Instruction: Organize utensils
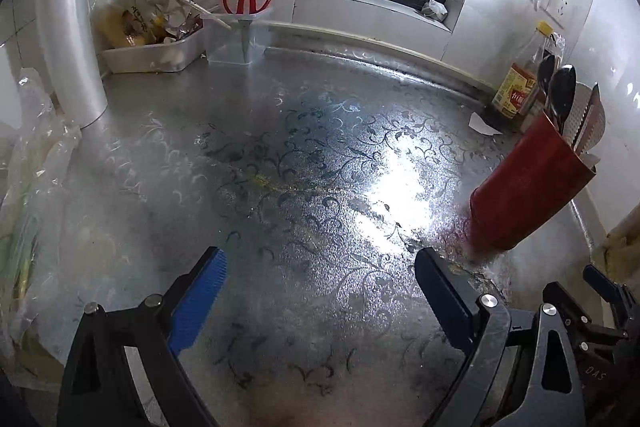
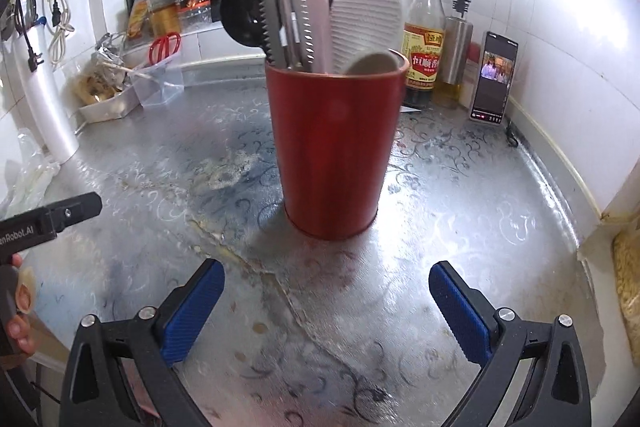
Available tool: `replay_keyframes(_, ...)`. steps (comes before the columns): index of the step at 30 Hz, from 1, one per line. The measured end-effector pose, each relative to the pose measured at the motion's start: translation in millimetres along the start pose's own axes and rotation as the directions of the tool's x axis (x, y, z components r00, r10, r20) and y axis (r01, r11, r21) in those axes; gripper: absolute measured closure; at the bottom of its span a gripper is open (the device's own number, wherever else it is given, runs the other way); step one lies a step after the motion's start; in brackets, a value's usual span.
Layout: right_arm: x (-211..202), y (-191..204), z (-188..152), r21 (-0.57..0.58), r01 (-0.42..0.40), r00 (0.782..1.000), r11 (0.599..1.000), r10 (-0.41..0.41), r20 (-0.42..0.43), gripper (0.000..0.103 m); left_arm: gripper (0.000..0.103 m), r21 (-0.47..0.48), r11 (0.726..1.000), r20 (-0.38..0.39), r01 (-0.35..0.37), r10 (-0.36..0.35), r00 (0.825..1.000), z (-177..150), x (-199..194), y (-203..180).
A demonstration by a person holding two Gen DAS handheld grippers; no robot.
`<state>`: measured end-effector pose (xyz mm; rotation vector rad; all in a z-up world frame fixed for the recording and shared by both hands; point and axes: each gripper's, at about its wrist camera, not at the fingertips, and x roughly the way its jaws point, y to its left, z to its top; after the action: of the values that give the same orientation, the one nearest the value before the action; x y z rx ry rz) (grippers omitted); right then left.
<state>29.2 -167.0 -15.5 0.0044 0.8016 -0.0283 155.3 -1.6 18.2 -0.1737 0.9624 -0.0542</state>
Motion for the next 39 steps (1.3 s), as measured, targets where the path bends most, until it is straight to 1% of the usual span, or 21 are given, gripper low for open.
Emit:
replay_keyframes(3, 1.7, -8.7, -0.9, 0.007, -0.014, 1.000, 1.000, 0.014, -0.015, 0.000, 0.008, -0.006, 0.999, -0.024, -0.037, 0.037, 0.999, -10.2, -3.5, -5.5)
replay_keyframes(6, -2.6, -8.6, -5.3, -0.026, -0.043, 0.999, 0.999, 0.042, -0.026, 0.000, 0.008, -0.046, 0.998, -0.046, -0.039, 0.037, 0.998, -20.1, -7.8, -5.1)
replay_keyframes(8, -5.7, -8.0, -9.7, -0.044, -0.046, 0.999, 0.998, 0.045, -0.021, 0.000, 0.008, -0.046, 0.998, -0.052, -0.054, 0.051, 0.997, -26.2, -12.3, -7.2)
replay_keyframes(12, -6.9, -6.3, -17.2, -0.053, -0.088, 0.996, 0.995, 0.086, -0.031, 0.000, 0.008, -0.041, 0.994, -0.056, -0.103, 0.100, 0.993, -35.9, -20.6, -10.1)
replay_keyframes(15, -1.4, -2.4, -22.8, -0.078, -0.106, 0.993, 0.991, 0.103, -0.049, 0.000, 0.008, -0.075, 0.993, -0.053, -0.093, 0.089, 0.995, -49.4, -25.8, -5.2)
replay_keyframes(19, -1.4, -2.7, -28.1, -0.056, -0.135, 0.990, 0.989, 0.132, -0.055, 0.000, 0.008, -0.102, 0.989, -0.092, -0.111, 0.102, 0.991, -64.5, -21.1, 2.6)
replay_keyframes(21, -3.0, -0.6, -28.5, -0.068, -0.127, 0.991, 0.990, 0.124, -0.047, 0.000, 0.008, -0.096, 0.989, -0.096, -0.113, 0.104, 0.990, -66.7, -20.7, 2.1)
replay_keyframes(23, -3.8, 0.6, -27.9, -0.067, -0.114, 0.993, 0.991, 0.112, -0.040, 0.000, 0.008, -0.069, 0.992, -0.096, -0.107, 0.100, 0.990, -67.5, -20.3, -0.2)
replay_keyframes(25, -3.4, 1.8, -28.1, -0.057, -0.115, 0.993, 0.992, 0.113, -0.043, 0.000, 0.008, -0.046, 0.994, -0.100, -0.096, 0.091, 0.991, -67.7, -18.7, -0.9)
replay_keyframes(30, -3.9, 8.7, -29.9, -0.047, -0.099, 0.994, 0.994, 0.097, -0.052, 0.000, 0.008, -0.024, 0.996, -0.126, -0.089, 0.085, 0.988, -63.6, -13.2, 5.0)
replay_keyframes(35, -2.3, 15.4, -26.6, -0.024, -0.075, 0.996, 0.997, 0.074, -0.050, 0.000, 0.008, 0.004, 0.996, -0.122, -0.090, 0.090, 0.988, -60.2, -11.9, 13.7)
replay_keyframes(39, -3.9, 19.3, -24.3, -0.018, -0.047, 0.998, 0.999, 0.046, -0.042, 0.000, 0.008, 0.034, 0.995, -0.104, -0.098, 0.101, 0.989, -57.5, -13.8, 17.5)
